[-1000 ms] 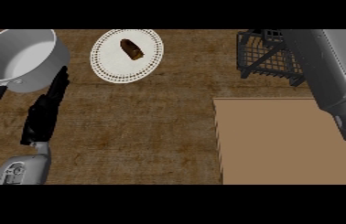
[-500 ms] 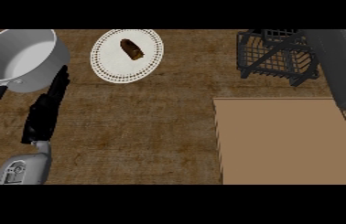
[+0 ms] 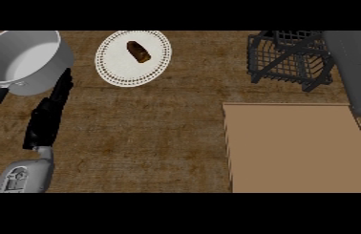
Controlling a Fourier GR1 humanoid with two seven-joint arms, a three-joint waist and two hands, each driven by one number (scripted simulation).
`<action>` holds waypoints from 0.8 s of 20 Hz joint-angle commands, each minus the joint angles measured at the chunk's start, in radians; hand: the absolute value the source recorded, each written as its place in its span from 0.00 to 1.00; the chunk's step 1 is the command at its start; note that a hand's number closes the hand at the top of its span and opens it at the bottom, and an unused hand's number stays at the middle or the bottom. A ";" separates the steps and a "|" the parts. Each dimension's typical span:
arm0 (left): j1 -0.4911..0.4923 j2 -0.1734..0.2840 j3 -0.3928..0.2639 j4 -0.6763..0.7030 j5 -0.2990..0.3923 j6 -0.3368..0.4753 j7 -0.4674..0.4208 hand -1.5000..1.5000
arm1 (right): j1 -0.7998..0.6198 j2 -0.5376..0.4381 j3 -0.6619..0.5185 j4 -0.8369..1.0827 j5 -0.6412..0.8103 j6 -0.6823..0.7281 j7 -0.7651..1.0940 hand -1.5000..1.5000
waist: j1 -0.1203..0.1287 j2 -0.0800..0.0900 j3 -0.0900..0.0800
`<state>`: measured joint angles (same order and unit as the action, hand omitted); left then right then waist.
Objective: Pick the cupcake from the tray and place it in the tiered basket
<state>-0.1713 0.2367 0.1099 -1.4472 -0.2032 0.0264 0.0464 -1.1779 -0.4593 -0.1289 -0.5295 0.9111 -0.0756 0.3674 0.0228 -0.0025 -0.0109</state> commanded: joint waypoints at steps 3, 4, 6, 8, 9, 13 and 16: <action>0.027 0.009 0.014 0.009 0.004 -0.009 -0.025 0.50 | 0.029 -0.003 -0.079 0.020 -0.069 -0.034 -0.021 0.00 | -0.009 0.007 0.011; 0.024 -0.047 -0.041 -0.072 -0.022 0.023 0.060 0.50 | 0.057 0.014 -0.092 0.019 -0.079 -0.087 -0.050 0.00 | -0.005 0.006 0.012; 0.021 -0.001 0.011 -0.018 0.000 0.003 -0.005 0.50 | 0.078 0.012 -0.128 0.002 -0.114 -0.145 -0.103 0.00 | -0.008 0.008 0.012; -0.005 -0.033 -0.024 -0.009 -0.035 0.030 0.028 0.50 | 0.063 0.006 -0.141 -0.023 -0.128 -0.157 -0.108 0.00 | -0.015 0.007 0.011; 0.032 -0.004 -0.001 -0.045 -0.005 -0.005 0.024 0.50 | 0.061 0.010 -0.140 -0.046 -0.127 -0.168 -0.087 0.00 | -0.012 0.004 0.011; -0.006 -0.026 -0.008 0.020 -0.032 0.027 -0.010 0.50 | 0.045 -0.070 -0.183 -0.105 -0.171 -0.155 -0.114 0.00 | -0.023 0.004 0.011; 0.048 0.018 0.046 -0.023 0.016 -0.011 -0.005 0.50 | 0.123 -0.071 -0.188 -0.208 -0.182 -0.164 -0.040 0.00 | -0.032 -0.004 0.011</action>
<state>-0.1513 0.2338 0.1251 -1.4575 -0.2075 0.0289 0.0511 -1.1112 -0.4869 -0.2920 -0.6557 0.7539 -0.2455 0.2980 0.0056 -0.0045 -0.0054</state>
